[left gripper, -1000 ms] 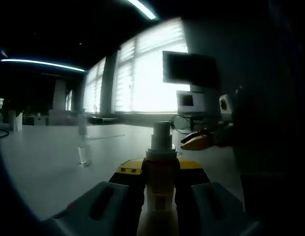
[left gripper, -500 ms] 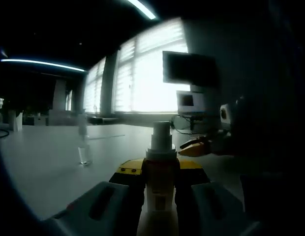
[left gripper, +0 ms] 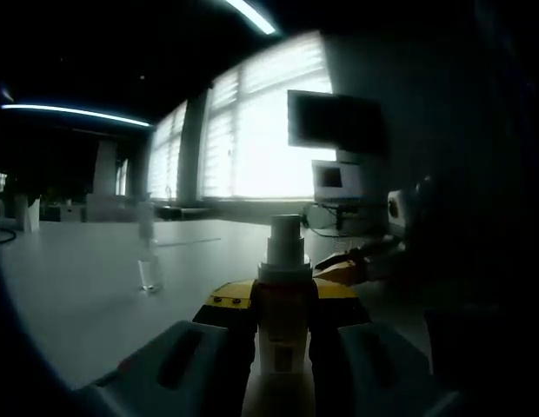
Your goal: Clamp pump bottle remove cover press pump head put on cover
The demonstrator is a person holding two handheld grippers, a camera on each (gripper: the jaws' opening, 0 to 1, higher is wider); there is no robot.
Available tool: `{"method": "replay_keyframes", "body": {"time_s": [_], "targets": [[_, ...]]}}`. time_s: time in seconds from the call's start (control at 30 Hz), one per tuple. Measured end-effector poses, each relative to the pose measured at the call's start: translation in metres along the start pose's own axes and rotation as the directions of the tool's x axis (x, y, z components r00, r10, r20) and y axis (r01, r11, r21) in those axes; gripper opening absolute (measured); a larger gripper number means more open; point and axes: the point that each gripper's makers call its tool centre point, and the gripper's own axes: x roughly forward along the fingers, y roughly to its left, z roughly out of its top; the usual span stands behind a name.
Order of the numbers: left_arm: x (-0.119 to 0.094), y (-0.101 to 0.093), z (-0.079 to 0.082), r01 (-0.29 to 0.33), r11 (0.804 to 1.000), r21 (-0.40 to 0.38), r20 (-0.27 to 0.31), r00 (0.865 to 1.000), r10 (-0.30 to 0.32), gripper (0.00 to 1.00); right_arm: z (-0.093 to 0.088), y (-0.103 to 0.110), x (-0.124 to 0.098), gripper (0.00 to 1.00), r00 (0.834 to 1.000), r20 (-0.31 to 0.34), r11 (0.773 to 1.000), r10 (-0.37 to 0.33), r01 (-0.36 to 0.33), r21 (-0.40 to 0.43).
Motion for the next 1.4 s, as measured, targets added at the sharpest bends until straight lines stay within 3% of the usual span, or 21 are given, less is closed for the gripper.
{"method": "replay_keyframes", "body": {"time_s": [0.17, 0.53, 1.2, 1.4], "targets": [[0.0000, 0.0010, -0.0003, 0.000, 1.000, 0.000, 0.000, 1.000, 0.000, 0.14, -0.0065, 0.0007, 0.0008, 0.20, 1.000, -0.026, 0.999, -0.004, 0.003, -0.053], [-0.0002, 0.0019, -0.0007, 0.002, 1.000, 0.002, 0.000, 1.000, -0.002, 0.14, -0.0105, 0.0017, 0.0034, 0.15, 0.999, -0.050, 0.998, 0.004, -0.007, -0.061], [-0.0002, 0.0010, -0.0005, 0.001, 1.000, 0.001, 0.000, 1.000, -0.001, 0.14, -0.0093, 0.0015, 0.0019, 0.13, 0.999, -0.044, 0.999, 0.008, -0.011, -0.050], [-0.0001, 0.0004, -0.0004, 0.002, 1.000, 0.001, 0.000, 1.000, -0.002, 0.14, -0.0048, 0.0015, -0.0024, 0.12, 0.999, -0.024, 1.000, 0.025, -0.024, 0.006]]}}
